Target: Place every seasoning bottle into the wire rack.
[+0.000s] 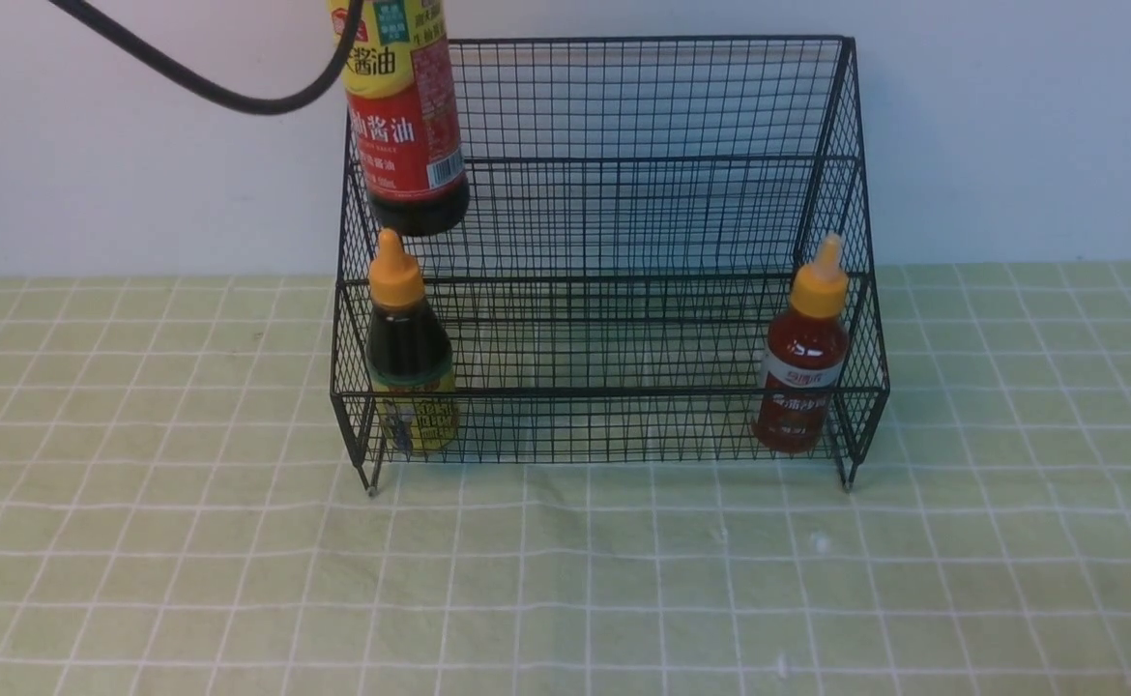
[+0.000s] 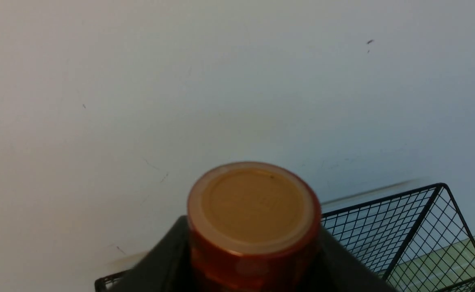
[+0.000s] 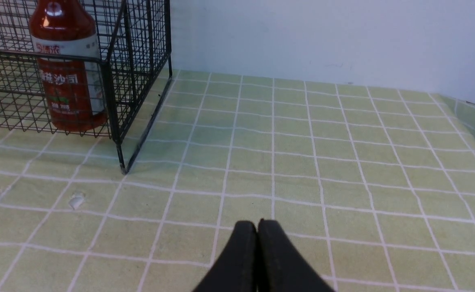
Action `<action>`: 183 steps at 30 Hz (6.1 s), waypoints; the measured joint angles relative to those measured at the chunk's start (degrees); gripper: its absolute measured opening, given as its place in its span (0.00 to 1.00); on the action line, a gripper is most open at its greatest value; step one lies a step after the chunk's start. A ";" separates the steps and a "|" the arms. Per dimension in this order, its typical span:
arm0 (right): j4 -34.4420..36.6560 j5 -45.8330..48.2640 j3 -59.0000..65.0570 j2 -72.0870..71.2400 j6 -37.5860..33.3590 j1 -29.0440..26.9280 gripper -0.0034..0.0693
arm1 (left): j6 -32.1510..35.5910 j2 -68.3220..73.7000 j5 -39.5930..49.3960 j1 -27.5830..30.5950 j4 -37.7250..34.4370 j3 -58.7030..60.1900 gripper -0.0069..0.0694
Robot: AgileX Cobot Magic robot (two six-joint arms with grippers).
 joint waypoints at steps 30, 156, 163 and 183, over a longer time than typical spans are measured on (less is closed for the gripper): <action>0.06 -0.06 0.00 0.00 0.00 0.00 0.03 | 0.48 6.69 10.30 -0.17 0.53 0.18 0.45; 0.21 -0.11 0.00 0.00 0.06 0.00 0.03 | -7.58 -95.61 -3.02 9.81 18.17 102.10 0.08; 0.21 -0.11 0.00 0.00 0.17 0.00 0.03 | -7.59 -95.61 -3.09 9.81 18.17 102.17 0.08; 0.21 -0.11 0.00 0.00 0.17 0.00 0.03 | -7.82 -95.61 -3.12 9.81 18.15 102.17 0.08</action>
